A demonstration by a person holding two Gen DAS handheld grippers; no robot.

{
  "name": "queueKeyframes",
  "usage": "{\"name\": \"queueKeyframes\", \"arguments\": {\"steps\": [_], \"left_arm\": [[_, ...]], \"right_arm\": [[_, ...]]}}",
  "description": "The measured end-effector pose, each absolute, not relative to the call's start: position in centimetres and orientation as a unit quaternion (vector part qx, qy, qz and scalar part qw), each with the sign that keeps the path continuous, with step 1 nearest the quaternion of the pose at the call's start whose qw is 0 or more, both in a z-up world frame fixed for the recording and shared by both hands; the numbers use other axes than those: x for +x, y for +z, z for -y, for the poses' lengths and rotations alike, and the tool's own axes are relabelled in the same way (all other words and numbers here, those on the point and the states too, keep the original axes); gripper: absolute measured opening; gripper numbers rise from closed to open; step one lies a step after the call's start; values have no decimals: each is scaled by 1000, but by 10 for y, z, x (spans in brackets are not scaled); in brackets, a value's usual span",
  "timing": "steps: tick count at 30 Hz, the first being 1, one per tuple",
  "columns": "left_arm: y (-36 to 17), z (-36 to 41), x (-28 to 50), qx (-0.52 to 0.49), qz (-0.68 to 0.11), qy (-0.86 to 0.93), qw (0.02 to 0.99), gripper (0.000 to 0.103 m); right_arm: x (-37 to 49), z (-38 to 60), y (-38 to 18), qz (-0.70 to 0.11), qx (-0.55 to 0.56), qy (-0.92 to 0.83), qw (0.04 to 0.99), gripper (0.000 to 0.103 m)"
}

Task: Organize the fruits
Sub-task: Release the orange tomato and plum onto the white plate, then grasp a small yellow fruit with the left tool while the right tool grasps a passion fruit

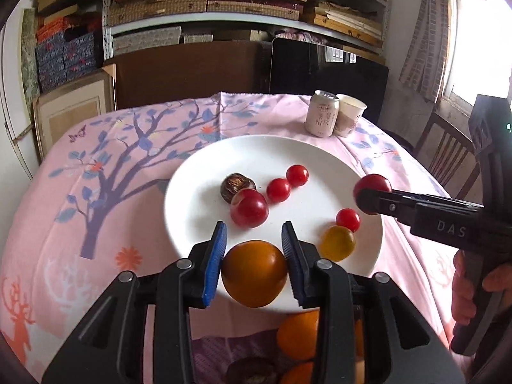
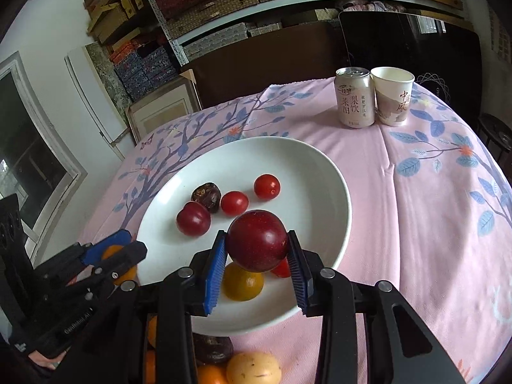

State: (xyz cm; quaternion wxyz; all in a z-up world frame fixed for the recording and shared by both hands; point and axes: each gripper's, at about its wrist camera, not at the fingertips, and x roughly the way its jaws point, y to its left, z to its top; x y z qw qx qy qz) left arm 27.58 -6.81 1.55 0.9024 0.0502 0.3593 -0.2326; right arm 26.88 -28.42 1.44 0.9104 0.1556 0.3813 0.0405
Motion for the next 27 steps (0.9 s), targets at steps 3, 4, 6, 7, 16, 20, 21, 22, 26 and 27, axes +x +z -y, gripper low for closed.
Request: {"name": "queueKeyframes", "arguments": {"steps": [3, 4, 6, 7, 16, 20, 21, 22, 26, 27], "left_arm": [[11, 71, 281, 31, -348, -242, 905, 37], [11, 69, 282, 21, -340, -245, 908, 58], [14, 61, 278, 6, -314, -229, 921, 98], [18, 56, 274, 1, -298, -225, 928, 99], [23, 18, 209, 2, -344, -269, 900, 99], [11, 19, 146, 59, -327, -296, 896, 99], [7, 21, 133, 76, -327, -308, 890, 99], [1, 25, 121, 90, -327, -323, 883, 99], [-25, 43, 109, 142, -369, -351, 849, 99], [-32, 47, 113, 151, -386, -344, 843, 99]], "right_arm": [[285, 297, 8, -392, 187, 39, 900, 74], [288, 303, 5, -403, 202, 43, 892, 100], [286, 319, 1, -408, 238, 19, 881, 99], [283, 323, 1, -409, 246, 11, 878, 99], [189, 307, -5, -376, 155, 44, 912, 100], [161, 268, -21, -420, 87, 108, 897, 99], [155, 260, -25, -424, 76, 125, 894, 99], [150, 252, -29, -432, 63, 139, 889, 99], [147, 234, -36, -449, 9, 136, 883, 99], [147, 234, -37, -451, 6, 130, 883, 99]]}}
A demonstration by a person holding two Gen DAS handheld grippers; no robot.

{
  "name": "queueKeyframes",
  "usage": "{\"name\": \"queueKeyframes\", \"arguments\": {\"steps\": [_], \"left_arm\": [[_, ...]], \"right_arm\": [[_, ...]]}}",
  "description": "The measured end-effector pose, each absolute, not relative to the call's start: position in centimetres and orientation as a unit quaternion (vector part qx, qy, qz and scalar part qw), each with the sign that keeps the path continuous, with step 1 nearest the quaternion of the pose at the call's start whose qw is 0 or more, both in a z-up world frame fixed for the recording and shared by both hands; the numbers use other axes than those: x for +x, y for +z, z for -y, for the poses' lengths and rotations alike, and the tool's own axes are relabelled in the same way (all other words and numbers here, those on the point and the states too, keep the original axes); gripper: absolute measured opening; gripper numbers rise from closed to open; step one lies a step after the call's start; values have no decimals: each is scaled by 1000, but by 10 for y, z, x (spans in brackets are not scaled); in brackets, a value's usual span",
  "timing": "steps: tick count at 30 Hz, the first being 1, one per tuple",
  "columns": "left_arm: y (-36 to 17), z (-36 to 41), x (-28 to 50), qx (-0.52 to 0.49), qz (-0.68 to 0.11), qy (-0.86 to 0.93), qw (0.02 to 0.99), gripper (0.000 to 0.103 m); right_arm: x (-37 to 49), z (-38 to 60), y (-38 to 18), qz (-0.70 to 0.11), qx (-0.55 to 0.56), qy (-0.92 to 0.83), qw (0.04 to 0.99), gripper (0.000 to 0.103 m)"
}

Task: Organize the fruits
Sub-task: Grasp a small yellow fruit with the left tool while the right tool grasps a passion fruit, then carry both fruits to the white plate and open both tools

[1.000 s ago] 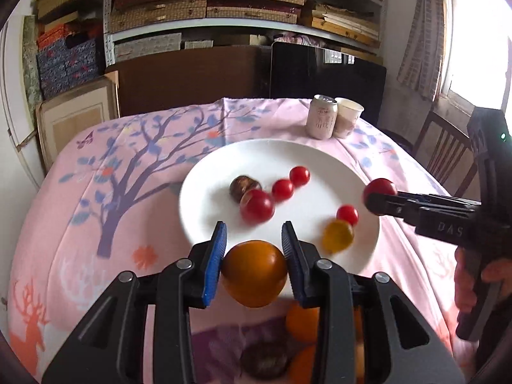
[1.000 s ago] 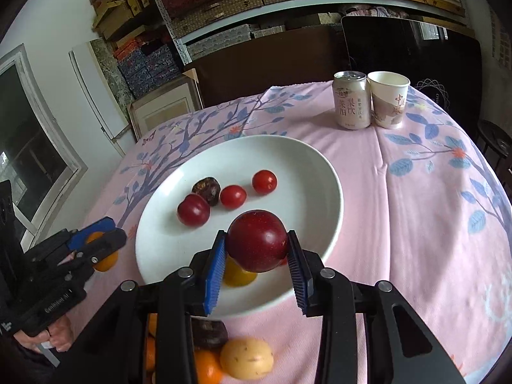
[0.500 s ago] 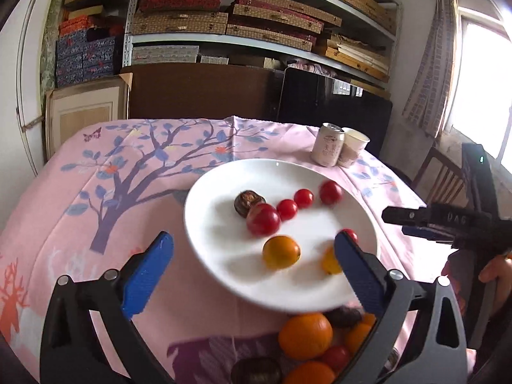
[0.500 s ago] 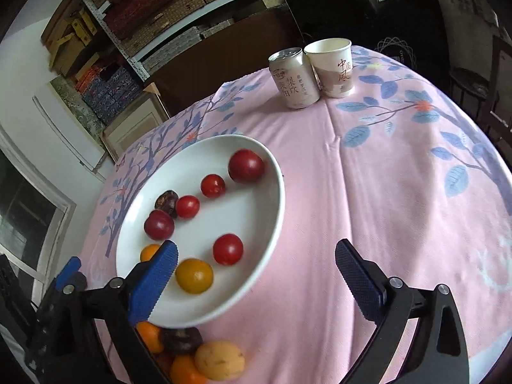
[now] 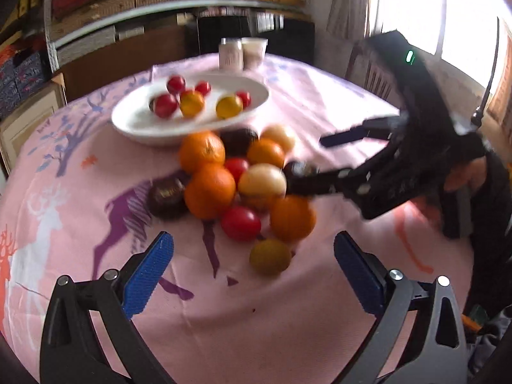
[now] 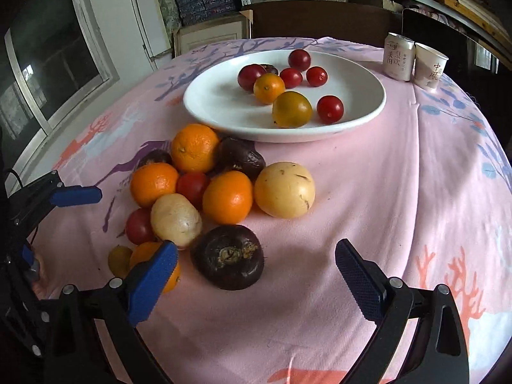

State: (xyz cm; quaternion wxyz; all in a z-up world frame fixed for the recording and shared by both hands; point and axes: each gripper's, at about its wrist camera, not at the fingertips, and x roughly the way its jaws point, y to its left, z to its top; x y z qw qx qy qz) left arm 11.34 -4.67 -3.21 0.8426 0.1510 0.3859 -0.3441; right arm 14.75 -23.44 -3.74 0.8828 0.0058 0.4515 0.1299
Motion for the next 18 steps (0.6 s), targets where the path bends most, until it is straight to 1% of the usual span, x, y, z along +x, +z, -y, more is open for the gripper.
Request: {"name": "queueKeyframes", "arguments": {"steps": [2, 4, 6, 7, 8, 9, 10, 11, 13, 18], "left_arm": [[-43, 49, 124, 151, -422, -333, 829, 99], [-50, 46, 131, 141, -445, -325, 822, 98], [-51, 45, 131, 143, -447, -321, 823, 95], [-50, 46, 129, 149, -441, -320, 825, 80], [-48, 47, 126, 152, -434, -326, 826, 67], [-46, 47, 123, 151, -429, -341, 823, 57], [-45, 48, 119, 153, -425, -352, 820, 41], [-45, 50, 117, 157, -422, -356, 819, 36], [-44, 51, 113, 161, -419, -363, 816, 29], [-37, 51, 109, 166, -404, -358, 825, 28]], "right_arm": [[149, 236, -45, -464, -2, 123, 877, 100], [146, 232, -44, -459, -11, 125, 879, 100], [146, 230, -45, -455, -11, 128, 881, 98], [147, 229, -43, -453, -6, 131, 882, 91], [145, 227, -41, -448, -5, 138, 883, 75], [143, 224, -39, -444, -4, 150, 884, 64], [140, 220, -37, -441, -7, 160, 883, 47], [137, 216, -36, -438, -18, 150, 886, 47], [135, 215, -34, -437, -32, 118, 891, 47], [134, 239, -28, -429, 16, 109, 897, 47]]}}
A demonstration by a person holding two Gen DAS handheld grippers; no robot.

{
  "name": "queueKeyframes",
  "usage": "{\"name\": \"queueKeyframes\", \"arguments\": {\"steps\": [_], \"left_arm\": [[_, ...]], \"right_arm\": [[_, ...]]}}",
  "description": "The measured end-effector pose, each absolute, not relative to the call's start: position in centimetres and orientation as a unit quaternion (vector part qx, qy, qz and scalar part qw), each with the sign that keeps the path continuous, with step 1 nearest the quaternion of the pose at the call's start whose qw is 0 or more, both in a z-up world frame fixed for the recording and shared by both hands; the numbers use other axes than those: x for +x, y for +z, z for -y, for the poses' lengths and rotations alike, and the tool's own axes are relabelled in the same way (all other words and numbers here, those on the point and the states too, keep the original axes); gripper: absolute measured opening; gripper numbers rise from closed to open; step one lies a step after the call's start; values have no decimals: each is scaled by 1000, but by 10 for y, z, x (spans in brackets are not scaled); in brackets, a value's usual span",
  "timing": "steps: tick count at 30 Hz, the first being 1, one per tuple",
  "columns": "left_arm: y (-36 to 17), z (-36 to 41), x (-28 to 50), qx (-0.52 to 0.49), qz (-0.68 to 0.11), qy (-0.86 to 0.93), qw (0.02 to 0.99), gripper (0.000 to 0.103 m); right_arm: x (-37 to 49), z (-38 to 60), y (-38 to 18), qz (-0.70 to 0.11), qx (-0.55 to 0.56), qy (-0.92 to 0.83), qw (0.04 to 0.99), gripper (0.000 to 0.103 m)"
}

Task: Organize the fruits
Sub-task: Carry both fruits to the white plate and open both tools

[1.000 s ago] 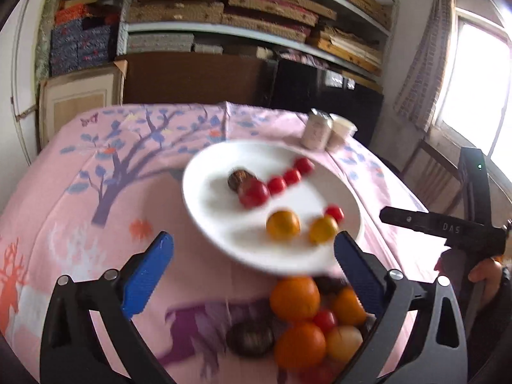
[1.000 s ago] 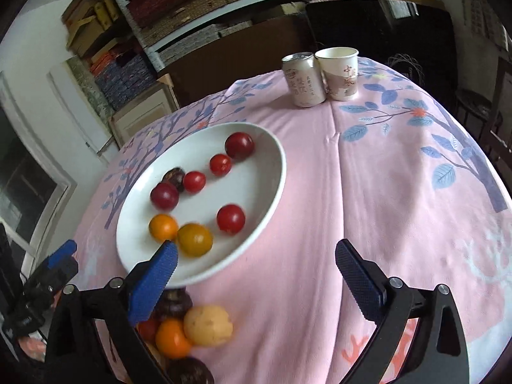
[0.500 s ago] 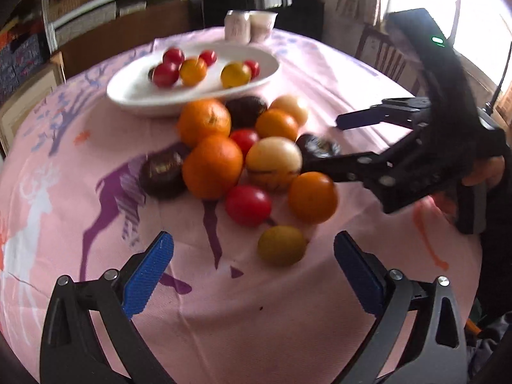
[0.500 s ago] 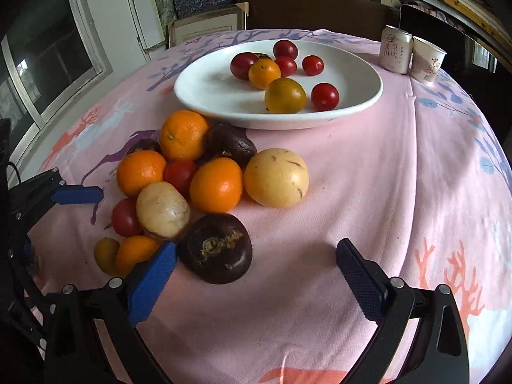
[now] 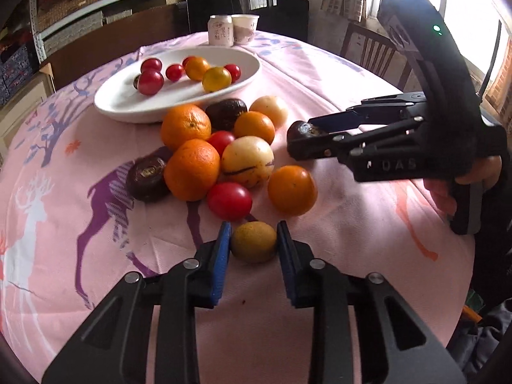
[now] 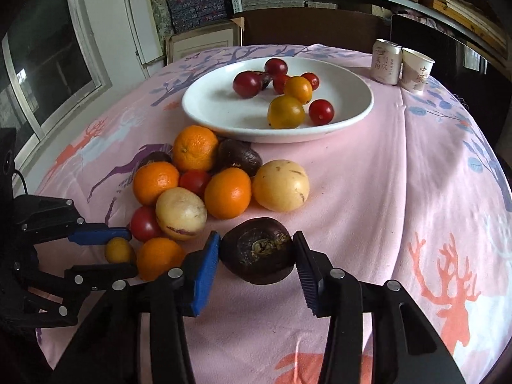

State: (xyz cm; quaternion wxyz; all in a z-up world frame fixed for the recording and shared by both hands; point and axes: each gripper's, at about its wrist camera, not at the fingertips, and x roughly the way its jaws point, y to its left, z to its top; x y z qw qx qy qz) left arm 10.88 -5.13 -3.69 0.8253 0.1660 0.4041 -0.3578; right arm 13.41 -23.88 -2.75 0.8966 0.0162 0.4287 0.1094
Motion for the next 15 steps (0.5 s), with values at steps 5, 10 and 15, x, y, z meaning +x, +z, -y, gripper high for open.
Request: {"name": "queueKeyframes", "arguments": {"steps": [5, 10, 15], "left_arm": [[-11, 42, 111, 126, -370, -358, 848, 28], [17, 53, 150, 112, -348, -302, 881, 29], [31, 75, 206, 113, -339, -238, 903, 28]], "right_arm": [[132, 258, -6, -387, 71, 117, 912, 47], [175, 263, 11, -391, 82, 83, 913, 47], [226, 268, 18, -398, 115, 64, 908, 47]]}}
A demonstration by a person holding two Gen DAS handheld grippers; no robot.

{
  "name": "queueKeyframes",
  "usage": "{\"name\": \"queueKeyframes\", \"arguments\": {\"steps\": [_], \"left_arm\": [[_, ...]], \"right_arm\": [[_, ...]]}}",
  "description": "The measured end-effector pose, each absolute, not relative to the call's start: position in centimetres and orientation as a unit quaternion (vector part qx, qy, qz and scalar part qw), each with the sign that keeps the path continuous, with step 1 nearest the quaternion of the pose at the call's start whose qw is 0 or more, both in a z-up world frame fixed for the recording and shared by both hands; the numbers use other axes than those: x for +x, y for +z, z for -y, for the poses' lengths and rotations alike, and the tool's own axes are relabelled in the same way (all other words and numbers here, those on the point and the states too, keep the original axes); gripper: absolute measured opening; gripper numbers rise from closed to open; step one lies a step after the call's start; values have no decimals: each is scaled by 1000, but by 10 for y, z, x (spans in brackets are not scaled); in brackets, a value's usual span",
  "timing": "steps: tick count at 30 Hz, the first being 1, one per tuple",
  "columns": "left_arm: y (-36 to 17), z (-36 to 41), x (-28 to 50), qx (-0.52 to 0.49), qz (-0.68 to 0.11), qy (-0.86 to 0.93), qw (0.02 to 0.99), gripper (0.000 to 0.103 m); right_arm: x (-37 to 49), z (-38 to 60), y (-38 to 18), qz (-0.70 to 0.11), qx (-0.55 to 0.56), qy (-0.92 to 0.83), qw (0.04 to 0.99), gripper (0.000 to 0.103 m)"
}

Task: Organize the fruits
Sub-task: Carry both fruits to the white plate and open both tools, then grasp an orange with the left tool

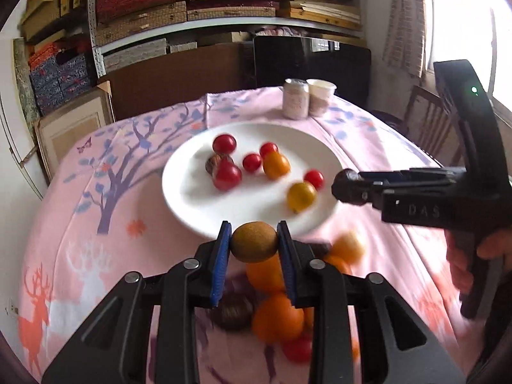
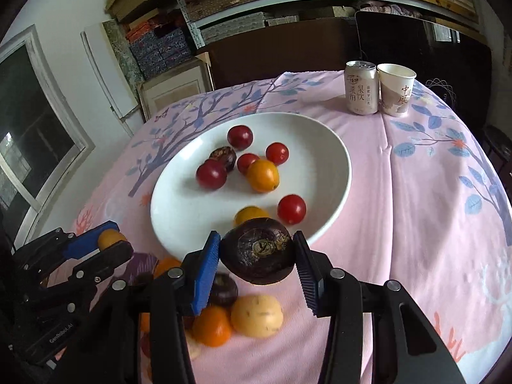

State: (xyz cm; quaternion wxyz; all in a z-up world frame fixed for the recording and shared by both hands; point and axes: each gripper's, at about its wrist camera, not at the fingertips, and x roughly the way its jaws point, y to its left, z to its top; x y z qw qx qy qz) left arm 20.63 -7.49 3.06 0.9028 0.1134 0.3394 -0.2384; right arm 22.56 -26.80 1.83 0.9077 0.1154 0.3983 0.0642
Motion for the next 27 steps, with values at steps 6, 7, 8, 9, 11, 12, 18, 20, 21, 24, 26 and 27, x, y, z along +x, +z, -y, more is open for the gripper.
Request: {"name": "queueKeyframes", "arguments": {"steps": [6, 7, 8, 9, 11, 12, 18, 20, 21, 24, 26, 27], "left_arm": [[24, 87, 250, 113, -353, -189, 909, 28], [21, 88, 257, 116, -360, -175, 909, 28], [18, 88, 262, 117, -366, -157, 910, 28], [15, 88, 267, 113, -371, -144, 910, 28], [16, 88, 273, 103, -369, -146, 912, 28], [16, 89, 276, 100, -366, -141, 915, 28], [15, 81, 274, 31, -346, -116, 931, 98], [18, 77, 264, 32, -334, -117, 935, 98], [20, 75, 259, 37, -333, -123, 934, 98], [26, 67, 240, 41, -332, -149, 931, 99], [26, 62, 226, 49, -336, -165, 926, 99], [25, 60, 218, 57, -338, -172, 924, 99]], "right_arm": [[266, 277, 18, -399, 119, 34, 909, 47], [270, 279, 16, -398, 114, 25, 910, 47], [274, 283, 12, -397, 113, 16, 911, 47], [277, 288, 9, -396, 119, 11, 910, 47], [284, 297, 4, -397, 137, 8, 908, 47], [285, 300, 1, -393, 143, 8, 908, 47], [266, 332, 5, -326, 223, 17, 918, 99], [253, 340, 12, -323, 228, 19, 918, 99], [244, 343, 15, -317, 228, 17, 920, 99], [217, 343, 20, -304, 212, 26, 928, 99], [202, 333, 19, -310, 177, 39, 933, 99], [196, 326, 17, -315, 156, 48, 935, 99]]}}
